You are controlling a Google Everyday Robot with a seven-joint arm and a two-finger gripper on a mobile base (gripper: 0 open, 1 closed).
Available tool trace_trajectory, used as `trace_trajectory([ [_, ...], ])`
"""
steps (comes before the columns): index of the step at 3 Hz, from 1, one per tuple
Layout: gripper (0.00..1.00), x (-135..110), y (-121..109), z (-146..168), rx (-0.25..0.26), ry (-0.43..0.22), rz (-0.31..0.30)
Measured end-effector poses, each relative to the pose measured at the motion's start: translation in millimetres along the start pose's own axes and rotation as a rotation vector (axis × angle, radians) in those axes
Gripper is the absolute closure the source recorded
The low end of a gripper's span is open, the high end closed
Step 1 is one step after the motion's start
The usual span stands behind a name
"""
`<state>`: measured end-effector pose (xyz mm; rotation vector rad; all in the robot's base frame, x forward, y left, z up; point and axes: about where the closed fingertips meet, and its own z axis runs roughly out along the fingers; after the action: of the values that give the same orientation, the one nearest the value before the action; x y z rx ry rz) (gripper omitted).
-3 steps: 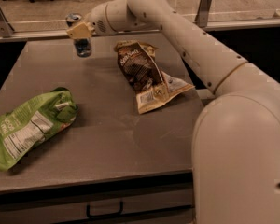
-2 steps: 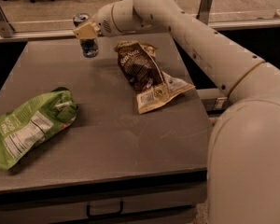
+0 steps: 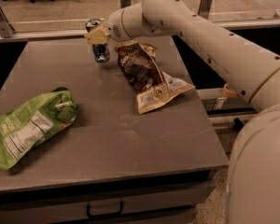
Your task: Move redbull can near brown chip bag
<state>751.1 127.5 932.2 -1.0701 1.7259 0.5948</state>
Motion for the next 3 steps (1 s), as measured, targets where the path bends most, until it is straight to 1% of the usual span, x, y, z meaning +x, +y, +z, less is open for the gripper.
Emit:
trace_trajectory([
  [1, 0.83, 12.9, -2.8, -5.1, 0.015, 0.025, 0.028],
  [3, 0.37, 30.0, 0.4, -4.1, -0.001, 0.032, 0.079],
])
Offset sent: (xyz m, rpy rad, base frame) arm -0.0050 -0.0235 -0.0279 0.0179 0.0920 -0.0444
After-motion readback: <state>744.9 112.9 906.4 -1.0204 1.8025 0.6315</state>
